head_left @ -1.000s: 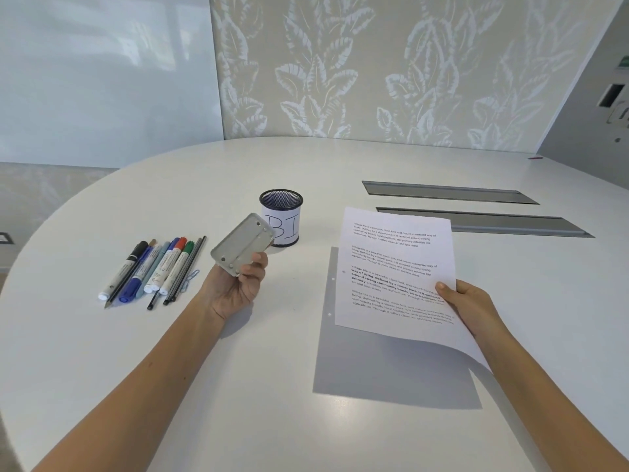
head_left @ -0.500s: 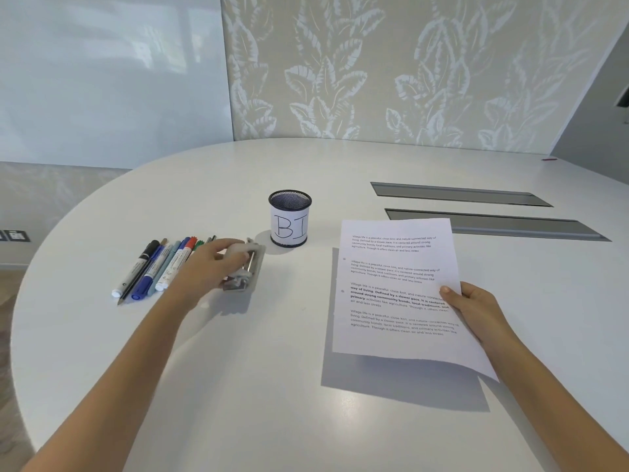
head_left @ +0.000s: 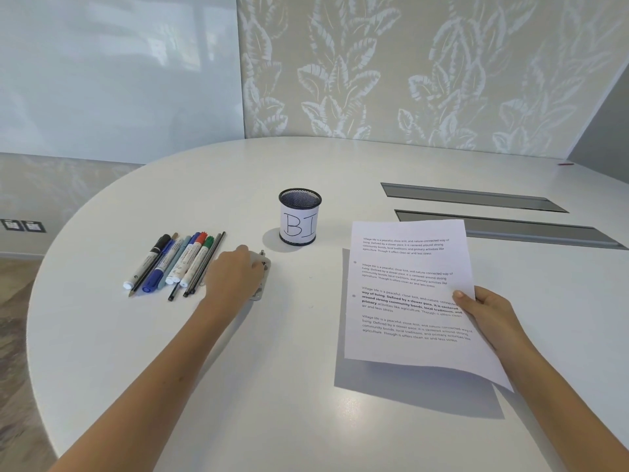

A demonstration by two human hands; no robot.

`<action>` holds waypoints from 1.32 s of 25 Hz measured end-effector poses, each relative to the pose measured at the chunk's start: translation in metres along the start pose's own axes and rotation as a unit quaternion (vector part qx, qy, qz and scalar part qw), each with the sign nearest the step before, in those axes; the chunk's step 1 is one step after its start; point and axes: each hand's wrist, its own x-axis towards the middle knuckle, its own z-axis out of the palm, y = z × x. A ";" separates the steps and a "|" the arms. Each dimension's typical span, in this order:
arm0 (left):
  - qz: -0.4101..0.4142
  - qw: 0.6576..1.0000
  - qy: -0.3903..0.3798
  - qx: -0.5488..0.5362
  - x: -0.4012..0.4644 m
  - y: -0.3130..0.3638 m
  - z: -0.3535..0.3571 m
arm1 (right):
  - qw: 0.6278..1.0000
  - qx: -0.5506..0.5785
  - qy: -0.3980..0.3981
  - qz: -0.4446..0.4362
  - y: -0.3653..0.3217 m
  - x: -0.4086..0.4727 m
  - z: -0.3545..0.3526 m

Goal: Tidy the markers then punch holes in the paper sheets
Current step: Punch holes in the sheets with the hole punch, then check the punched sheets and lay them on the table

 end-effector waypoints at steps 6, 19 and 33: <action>0.016 1.000 0.008 0.002 0.005 -0.005 -0.001 | 1.000 -0.003 -0.010 -0.004 -0.001 -0.001 0.002; 0.040 0.996 0.009 -0.078 0.000 0.068 -0.030 | 0.997 0.066 0.004 -0.031 -0.004 -0.009 -0.003; 0.191 0.728 -0.214 -0.623 -0.026 0.204 -0.043 | 0.936 0.190 -0.013 -0.295 -0.106 -0.033 -0.038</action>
